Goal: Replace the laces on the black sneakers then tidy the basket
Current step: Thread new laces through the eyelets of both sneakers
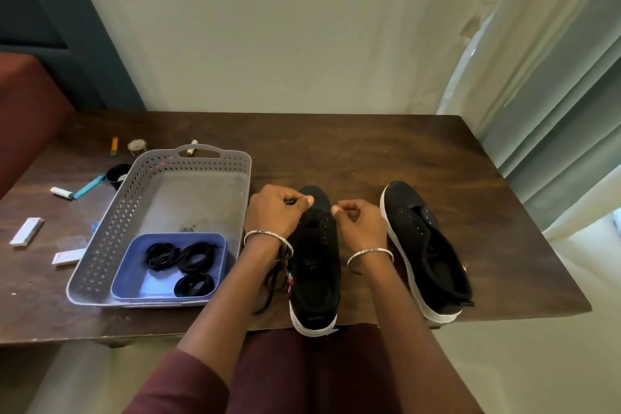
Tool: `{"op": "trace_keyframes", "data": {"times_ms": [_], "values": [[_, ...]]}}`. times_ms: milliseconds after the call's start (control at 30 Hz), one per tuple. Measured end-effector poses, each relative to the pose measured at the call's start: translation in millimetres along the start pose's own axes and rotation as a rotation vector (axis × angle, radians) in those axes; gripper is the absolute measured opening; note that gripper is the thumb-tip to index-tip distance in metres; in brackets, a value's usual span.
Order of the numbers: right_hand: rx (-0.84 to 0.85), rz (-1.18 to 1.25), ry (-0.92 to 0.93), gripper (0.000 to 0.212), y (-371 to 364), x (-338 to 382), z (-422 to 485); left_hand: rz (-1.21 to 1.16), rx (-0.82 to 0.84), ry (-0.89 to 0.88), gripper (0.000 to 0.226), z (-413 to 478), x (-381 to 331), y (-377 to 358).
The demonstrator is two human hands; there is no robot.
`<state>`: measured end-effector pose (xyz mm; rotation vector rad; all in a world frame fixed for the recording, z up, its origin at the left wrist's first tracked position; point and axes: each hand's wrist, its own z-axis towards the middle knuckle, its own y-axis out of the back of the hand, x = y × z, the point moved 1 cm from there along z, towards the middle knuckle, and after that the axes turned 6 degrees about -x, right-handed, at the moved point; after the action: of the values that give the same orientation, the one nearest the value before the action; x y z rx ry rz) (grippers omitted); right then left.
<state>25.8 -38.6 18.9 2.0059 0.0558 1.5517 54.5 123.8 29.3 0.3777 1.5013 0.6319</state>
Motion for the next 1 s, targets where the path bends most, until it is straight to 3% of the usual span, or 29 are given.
{"op": "trace_keyframes", "data": {"times_ms": [67,133,267,367,633,1000], "values": [[0.114,-0.164,-0.028,0.043,-11,-7,-2,0.033,-0.031,0.021,0.011,1,1,-8],[0.151,-0.281,0.011,0.056,-20,-8,-6,0.039,-0.054,0.053,0.008,2,1,-18],[0.116,-0.419,0.078,0.055,-27,-4,-3,0.142,-0.055,0.140,0.005,2,2,-36],[0.103,-0.485,0.134,0.038,-25,0,-1,0.171,-0.022,0.202,0.004,2,8,-45],[0.078,-0.026,-0.050,0.025,-8,-30,12,-0.030,0.048,0.293,0.007,1,19,-62],[0.156,0.245,-0.174,0.028,-10,-47,16,0.017,0.077,0.194,0.008,-2,16,-69]]}}
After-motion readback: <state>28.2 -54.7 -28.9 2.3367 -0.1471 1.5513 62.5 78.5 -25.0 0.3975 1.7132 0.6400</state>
